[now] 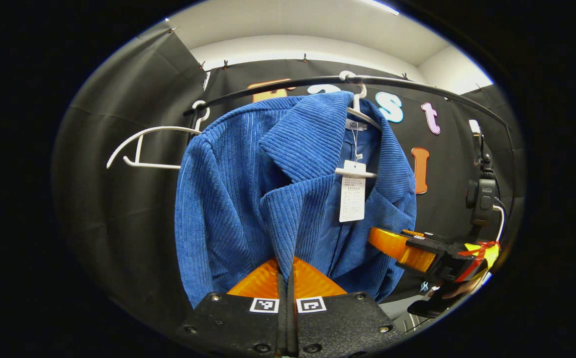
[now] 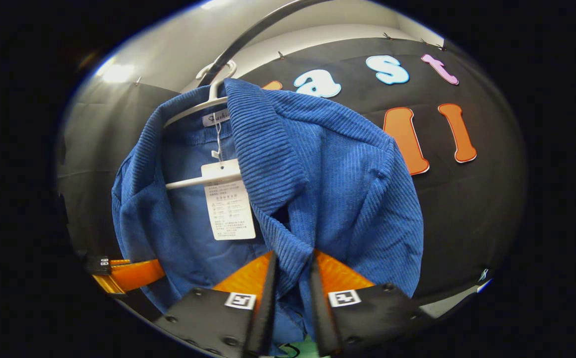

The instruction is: Grasp the clothes on the hanger with both hands and then place them into the laundry hamper below.

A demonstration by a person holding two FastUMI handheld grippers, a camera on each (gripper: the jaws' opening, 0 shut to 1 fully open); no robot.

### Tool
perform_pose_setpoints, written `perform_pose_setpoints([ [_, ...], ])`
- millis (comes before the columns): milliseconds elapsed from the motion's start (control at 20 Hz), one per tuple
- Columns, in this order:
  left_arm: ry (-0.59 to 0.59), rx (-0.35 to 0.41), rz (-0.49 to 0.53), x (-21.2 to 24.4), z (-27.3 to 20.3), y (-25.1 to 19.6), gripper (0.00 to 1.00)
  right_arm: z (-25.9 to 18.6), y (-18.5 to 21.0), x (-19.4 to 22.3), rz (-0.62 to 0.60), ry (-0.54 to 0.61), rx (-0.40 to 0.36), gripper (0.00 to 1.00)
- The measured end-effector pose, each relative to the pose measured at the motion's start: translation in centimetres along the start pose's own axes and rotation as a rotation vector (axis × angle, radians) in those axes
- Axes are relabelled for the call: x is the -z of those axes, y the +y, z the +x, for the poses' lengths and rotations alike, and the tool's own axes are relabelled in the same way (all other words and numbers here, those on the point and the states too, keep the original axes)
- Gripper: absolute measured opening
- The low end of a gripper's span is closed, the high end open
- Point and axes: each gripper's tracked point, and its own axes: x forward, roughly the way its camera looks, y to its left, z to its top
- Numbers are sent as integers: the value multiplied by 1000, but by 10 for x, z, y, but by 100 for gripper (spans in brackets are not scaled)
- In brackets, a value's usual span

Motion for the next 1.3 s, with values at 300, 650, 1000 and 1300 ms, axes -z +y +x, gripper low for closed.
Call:
perform_pose_setpoints([
  [300, -17, 27, 27, -22, -20, 13, 0, -13, -14, -20, 43, -13, -22, 10],
  [650, -78, -3, -11, -68, -50, 49, 0, -27, -59, -53, 240, -25, -58, 10],
  [1000, -147, -18, -6, -107, -77, 72, 0, -26, -81, -72, 345, 16, -127, 7],
  [1300, -220, -31, 22, -152, -91, 83, 0, -26, -95, -109, 480, 12, -181, 7],
])
